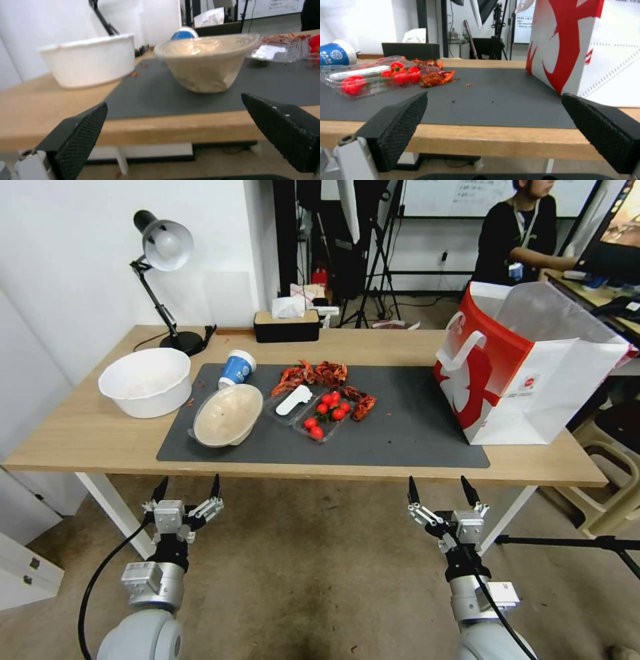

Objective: Pick up the trash from the table and place it into the takeout bag.

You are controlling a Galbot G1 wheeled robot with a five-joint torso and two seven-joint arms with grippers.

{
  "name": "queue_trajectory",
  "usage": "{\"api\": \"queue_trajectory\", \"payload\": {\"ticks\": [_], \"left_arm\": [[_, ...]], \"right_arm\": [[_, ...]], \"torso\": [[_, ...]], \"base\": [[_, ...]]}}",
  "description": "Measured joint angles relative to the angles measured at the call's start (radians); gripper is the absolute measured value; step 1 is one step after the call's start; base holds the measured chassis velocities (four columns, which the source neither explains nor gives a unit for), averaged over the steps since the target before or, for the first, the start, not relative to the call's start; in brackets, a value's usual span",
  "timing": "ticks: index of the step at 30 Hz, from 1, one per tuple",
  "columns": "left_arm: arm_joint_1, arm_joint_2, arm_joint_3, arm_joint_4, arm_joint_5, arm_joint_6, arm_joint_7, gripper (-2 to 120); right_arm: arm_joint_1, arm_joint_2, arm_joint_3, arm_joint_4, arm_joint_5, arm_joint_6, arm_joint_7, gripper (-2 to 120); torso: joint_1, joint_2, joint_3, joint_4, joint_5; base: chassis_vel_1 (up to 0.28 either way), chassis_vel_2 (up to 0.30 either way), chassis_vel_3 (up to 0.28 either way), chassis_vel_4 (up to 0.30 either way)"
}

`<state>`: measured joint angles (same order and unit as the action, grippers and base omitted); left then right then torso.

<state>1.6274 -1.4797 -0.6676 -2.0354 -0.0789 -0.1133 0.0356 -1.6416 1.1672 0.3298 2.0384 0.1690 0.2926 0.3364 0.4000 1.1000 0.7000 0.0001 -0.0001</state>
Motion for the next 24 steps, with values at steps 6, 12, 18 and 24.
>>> {"api": "queue_trajectory", "payload": {"ticks": [6,12,18,24], "left_arm": [[-0.029,0.032,-0.001,0.012,0.121,-0.037,0.007,100],[-0.089,0.112,0.012,0.036,0.257,-0.083,0.03,100],[-0.125,0.187,0.019,0.049,0.299,-0.098,0.068,100],[-0.143,0.267,0.027,0.065,0.303,-0.098,0.105,100]], "right_arm": [[0.006,0.002,0.0,0.001,-0.001,-0.002,0.001,100],[0.017,0.003,-0.001,0.008,-0.001,-0.007,0.002,99],[0.022,0.006,-0.003,0.015,-0.004,-0.012,0.002,99],[0.026,0.01,-0.006,0.029,-0.004,-0.025,0.002,99]], "torso": [[0.0,0.0,0.0,-0.0001,0.0],[0.0,0.0,0.0,-0.0001,-0.0001],[0.0,0.0,0.0,0.0,0.0],[0.0,0.0,0.0,0.0,-0.0001]], "base": [[0.0,0.0,0.0,0.0],[0.0,0.0,0.0,0.0],[0.0,0.0,0.0,0.0],[0.0,0.0,0.0,0.0]]}}
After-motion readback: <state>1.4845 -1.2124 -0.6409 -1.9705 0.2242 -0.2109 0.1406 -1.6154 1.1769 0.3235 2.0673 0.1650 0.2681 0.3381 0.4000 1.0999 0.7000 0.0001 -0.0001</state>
